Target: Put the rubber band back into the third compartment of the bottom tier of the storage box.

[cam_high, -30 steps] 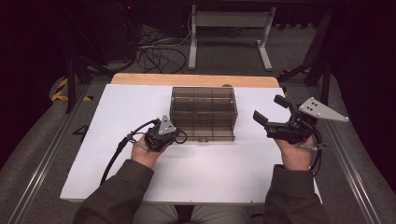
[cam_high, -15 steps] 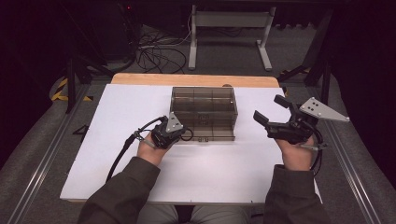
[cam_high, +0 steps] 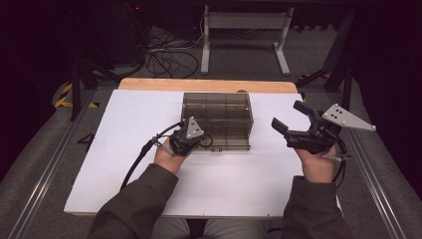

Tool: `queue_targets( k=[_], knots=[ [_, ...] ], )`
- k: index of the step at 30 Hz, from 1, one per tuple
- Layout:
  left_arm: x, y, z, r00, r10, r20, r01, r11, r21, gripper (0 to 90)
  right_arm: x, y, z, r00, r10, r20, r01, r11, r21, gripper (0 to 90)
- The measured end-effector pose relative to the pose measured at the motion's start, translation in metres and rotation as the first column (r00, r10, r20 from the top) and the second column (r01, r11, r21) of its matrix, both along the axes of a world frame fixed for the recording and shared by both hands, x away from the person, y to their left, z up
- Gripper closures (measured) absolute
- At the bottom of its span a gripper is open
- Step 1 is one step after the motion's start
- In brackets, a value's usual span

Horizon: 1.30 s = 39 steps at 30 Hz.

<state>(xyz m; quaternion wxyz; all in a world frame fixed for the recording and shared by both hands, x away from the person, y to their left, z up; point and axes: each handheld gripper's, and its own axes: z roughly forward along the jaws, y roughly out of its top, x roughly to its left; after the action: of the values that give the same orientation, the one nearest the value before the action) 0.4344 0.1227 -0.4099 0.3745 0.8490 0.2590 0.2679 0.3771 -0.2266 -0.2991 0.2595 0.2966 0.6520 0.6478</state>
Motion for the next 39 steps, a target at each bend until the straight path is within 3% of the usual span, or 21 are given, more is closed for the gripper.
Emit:
queue_targets(
  k=[16, 39],
  knots=[
    [0.008, -0.030, 0.003, 0.9995, -0.016, 0.027, 0.016, 0.9998, 0.008, 86.0, -0.003, -0.001, 0.003, 0.9997, 0.018, 0.018, -0.018, 0.9996, 0.020, 3.5],
    [0.017, -0.071, -0.006, 0.9963, -0.036, 0.078, 0.035, 0.9993, 0.016, 85.8, -0.007, -0.009, 0.007, 0.9990, 0.022, 0.040, -0.023, 0.9987, 0.046, 3.7]
  ],
)
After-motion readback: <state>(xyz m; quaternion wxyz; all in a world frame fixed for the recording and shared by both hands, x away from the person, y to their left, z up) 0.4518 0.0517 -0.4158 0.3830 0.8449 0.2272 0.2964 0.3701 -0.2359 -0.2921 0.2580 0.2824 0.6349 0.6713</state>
